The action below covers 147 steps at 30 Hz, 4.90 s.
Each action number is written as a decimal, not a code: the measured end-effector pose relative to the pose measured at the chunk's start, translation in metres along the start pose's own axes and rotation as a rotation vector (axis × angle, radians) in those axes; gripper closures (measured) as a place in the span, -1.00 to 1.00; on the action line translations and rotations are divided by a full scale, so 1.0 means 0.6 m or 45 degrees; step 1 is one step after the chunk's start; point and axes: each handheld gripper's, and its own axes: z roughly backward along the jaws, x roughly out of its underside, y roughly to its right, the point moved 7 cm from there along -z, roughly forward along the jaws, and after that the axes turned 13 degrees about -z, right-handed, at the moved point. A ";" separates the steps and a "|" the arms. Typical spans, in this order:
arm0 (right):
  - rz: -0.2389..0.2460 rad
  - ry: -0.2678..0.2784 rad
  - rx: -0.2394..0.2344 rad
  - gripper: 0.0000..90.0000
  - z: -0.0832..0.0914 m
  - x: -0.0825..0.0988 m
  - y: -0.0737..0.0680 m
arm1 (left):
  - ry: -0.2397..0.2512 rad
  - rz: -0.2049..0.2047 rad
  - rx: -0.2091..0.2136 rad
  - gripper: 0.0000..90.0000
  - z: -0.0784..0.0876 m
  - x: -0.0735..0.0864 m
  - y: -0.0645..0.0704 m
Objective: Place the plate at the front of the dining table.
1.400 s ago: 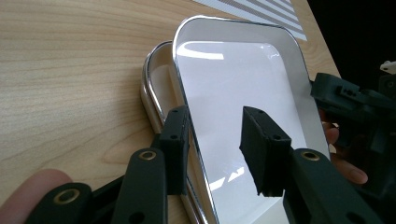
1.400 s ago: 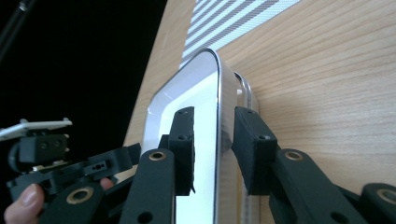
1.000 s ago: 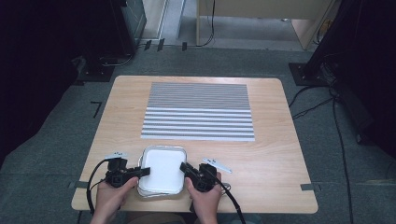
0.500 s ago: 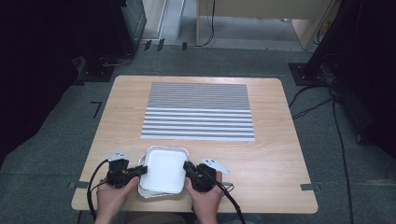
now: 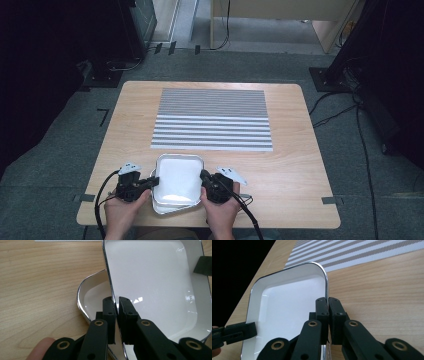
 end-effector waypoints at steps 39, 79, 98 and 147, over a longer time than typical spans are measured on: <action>0.086 0.020 -0.043 0.97 0.018 -0.130 0.006 | 0.015 -0.041 0.015 0.91 -0.028 -0.125 0.025; 0.150 -0.043 0.075 0.99 -0.088 -0.315 0.058 | 0.030 0.033 0.067 0.96 -0.175 -0.290 -0.022; 0.119 -0.096 0.145 1.00 -0.158 -0.370 0.106 | -0.015 0.138 0.009 0.99 -0.266 -0.329 -0.040; 0.062 -0.093 0.218 0.93 -0.295 -0.369 0.144 | -0.119 0.198 -0.118 0.92 -0.342 -0.331 -0.105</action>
